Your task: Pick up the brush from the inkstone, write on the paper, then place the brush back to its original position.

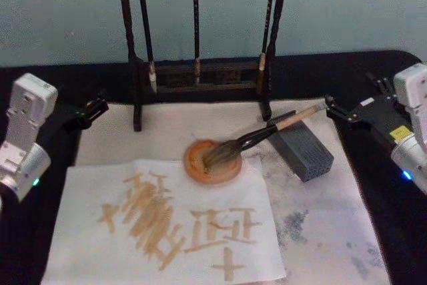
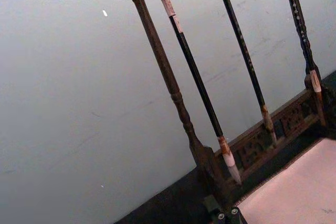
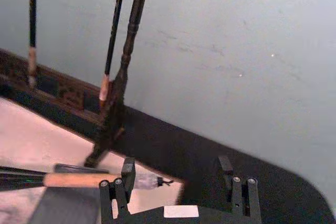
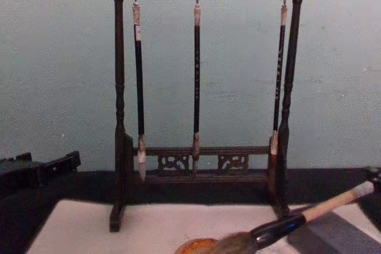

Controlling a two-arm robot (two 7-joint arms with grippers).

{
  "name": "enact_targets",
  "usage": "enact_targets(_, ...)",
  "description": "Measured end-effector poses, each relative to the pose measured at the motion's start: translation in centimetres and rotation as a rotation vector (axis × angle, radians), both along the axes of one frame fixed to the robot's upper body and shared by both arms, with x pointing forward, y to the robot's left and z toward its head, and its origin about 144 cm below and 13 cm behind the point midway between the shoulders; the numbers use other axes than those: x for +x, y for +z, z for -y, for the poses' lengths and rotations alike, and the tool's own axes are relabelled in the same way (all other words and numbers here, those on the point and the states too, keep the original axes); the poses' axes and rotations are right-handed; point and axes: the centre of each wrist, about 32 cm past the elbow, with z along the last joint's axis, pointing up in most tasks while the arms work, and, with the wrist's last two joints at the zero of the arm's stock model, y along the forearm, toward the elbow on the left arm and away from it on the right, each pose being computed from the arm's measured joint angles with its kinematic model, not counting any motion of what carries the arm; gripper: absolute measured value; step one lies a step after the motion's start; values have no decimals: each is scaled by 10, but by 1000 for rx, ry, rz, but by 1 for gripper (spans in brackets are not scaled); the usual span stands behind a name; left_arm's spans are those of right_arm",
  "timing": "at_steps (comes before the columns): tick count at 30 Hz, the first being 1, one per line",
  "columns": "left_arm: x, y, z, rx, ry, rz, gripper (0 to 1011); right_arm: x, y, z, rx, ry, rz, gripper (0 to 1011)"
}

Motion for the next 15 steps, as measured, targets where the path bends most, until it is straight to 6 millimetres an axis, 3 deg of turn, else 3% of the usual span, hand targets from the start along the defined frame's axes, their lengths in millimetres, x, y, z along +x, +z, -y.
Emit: enact_targets(15,0,0,0,0,0,0,1002,-31,-3,5,274,72,-51,1001)
